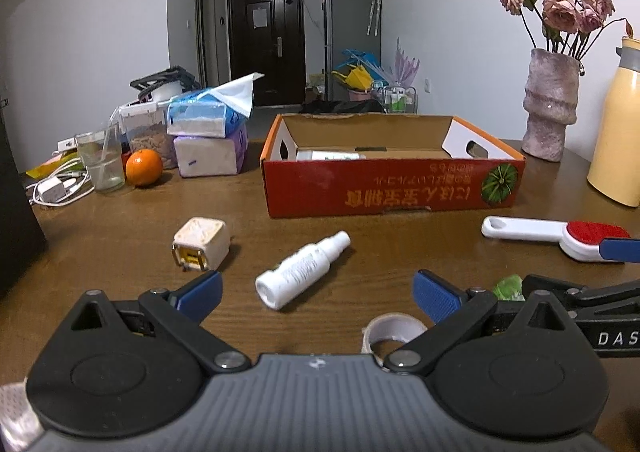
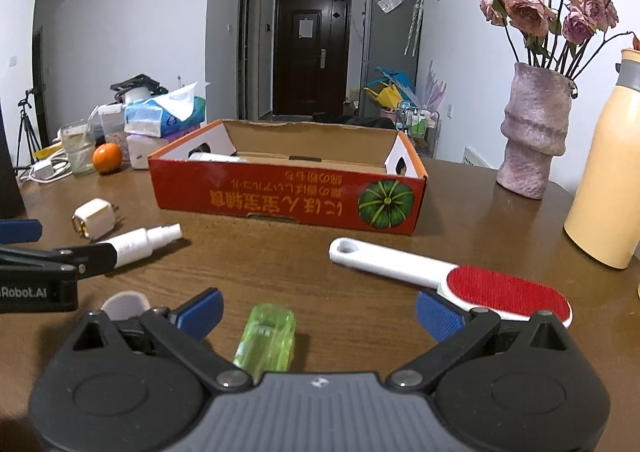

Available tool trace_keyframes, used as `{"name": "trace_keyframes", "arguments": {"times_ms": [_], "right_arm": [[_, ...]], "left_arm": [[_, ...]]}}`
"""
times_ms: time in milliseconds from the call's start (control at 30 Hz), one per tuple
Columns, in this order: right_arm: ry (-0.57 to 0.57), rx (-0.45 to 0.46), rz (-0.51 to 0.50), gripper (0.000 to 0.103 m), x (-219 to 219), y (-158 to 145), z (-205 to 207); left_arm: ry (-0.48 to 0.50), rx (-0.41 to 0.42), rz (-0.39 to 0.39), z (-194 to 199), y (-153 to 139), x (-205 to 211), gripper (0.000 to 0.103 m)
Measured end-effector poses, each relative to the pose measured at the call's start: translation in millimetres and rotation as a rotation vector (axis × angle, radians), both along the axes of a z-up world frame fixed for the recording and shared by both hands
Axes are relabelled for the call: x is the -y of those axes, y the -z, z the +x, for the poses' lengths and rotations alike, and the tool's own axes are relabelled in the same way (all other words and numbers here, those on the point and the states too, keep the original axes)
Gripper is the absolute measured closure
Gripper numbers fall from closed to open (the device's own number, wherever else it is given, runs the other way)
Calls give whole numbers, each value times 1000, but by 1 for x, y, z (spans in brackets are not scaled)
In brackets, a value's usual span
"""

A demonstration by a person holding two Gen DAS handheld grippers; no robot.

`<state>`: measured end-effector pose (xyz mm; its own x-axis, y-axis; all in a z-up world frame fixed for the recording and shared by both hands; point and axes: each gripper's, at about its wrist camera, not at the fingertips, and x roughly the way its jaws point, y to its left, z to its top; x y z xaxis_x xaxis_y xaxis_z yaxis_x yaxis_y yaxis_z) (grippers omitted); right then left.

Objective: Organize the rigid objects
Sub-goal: 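Grasp the green plastic bottle with the right gripper while the left grasps the grey tape roll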

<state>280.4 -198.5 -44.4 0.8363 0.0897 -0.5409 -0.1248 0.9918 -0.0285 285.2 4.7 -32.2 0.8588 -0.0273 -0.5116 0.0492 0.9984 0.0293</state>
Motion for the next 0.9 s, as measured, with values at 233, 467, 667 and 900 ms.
{"name": "trace_keyframes", "arguments": {"times_ms": [233, 467, 667, 900], "right_arm": [[-2, -33, -41, 3, -8, 12, -14], [0, -80, -59, 15, -12, 24, -16], [-14, -111, -50, 41, -14, 32, -12], [-50, -113, 10, 73, -10, 31, -15]], "left_arm": [[9, -37, -15, -9, 7, -1, 0], [24, -56, -14, -13, 11, 1, 0], [29, -72, -19, -11, 13, 0, 0], [43, -84, -17, -10, 15, 2, 0]]}}
